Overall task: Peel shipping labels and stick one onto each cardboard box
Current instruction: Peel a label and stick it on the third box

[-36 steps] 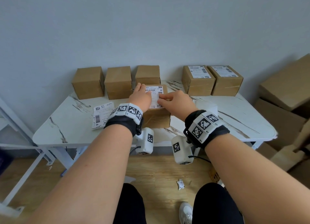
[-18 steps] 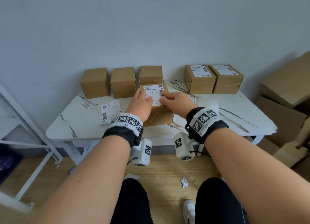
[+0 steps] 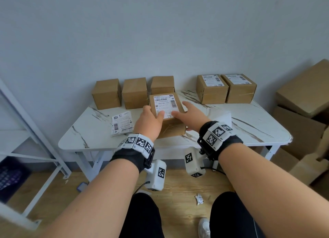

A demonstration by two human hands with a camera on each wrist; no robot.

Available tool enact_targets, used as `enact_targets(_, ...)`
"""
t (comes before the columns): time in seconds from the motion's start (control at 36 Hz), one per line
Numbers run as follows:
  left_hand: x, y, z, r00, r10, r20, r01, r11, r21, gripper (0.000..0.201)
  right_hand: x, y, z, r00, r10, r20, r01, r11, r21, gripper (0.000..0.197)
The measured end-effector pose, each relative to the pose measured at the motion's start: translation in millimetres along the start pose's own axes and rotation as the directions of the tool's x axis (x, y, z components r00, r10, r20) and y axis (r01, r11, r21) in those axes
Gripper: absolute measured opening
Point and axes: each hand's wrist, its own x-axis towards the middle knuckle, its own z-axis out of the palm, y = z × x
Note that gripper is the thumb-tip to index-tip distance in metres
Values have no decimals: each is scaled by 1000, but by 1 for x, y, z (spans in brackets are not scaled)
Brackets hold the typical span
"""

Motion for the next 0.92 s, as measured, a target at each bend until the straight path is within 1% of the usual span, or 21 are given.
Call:
enact_targets(0.03, -1, 1, 1, 1000, -4, -9, 4, 1000, -18, 48, 1, 1, 0, 999, 20, -31, -20, 1000, 15, 72)
enact_targets(0.08, 0, 4, 3, 1000, 10, -28, -12, 998, -69, 45, 1, 3, -1, 995, 21, -95, -16, 999, 52, 67)
enact_targets(0.14, 1, 12, 4, 997, 55, -55, -61, 989, -131, 42, 0, 3, -6, 988, 3, -154, 12, 995, 101, 61)
enact_targets(0.19, 5, 22, 6, 990, 117, -84, -132, 972, -193, 38, 1, 3, -12, 978, -12, -207, 41, 990, 133, 61)
enact_targets(0.28, 15, 42, 7, 978, 189, -89, -205, 952, -227, 44, 5, 2, -26, 962, -30, -271, 80, 981, 175, 64)
enact_targets(0.33, 25, 55, 8, 981, 183, -68, -193, 963, -186, 50, 11, 2, -36, 952, -47, -303, 110, 975, 193, 61)
enact_targets(0.39, 37, 67, 9, 983, 181, -42, -185, 973, -135, 52, 19, 3, -46, 945, -68, -321, 136, 971, 196, 59)
enact_targets(0.5, 63, 81, 16, 979, 205, 9, -203, 974, -98, 41, 44, 6, -59, 936, -89, -342, 152, 975, 163, 69)
enact_targets(0.56, 74, 86, 19, 978, 210, 6, -208, 973, -103, 40, 56, 9, -62, 937, -91, -339, 147, 978, 145, 71)
enact_targets(0.64, 89, 91, 26, 978, 209, -2, -209, 973, -97, 38, 75, 12, -67, 929, -106, -355, 152, 983, 105, 60)
enact_targets(0.69, 97, 92, 30, 981, 195, 23, -192, 978, -85, 39, 85, 15, -68, 925, -103, -365, 141, 987, 80, 54)
enact_targets(0.75, 105, 90, 36, 981, 188, 42, -187, 982, -22, 41, 95, 18, -68, 926, -98, -364, 127, 990, 56, 48)
enact_targets(0.83, 117, 84, 45, 985, 171, 38, -174, 973, 154, 42, 107, 22, -65, 935, -95, -343, 103, 995, 8, 44)
enact_targets(0.92, 129, 75, 54, 983, 182, 14, -180, 956, 232, 39, 121, 26, -59, 941, -71, -330, 70, 997, -15, 40)
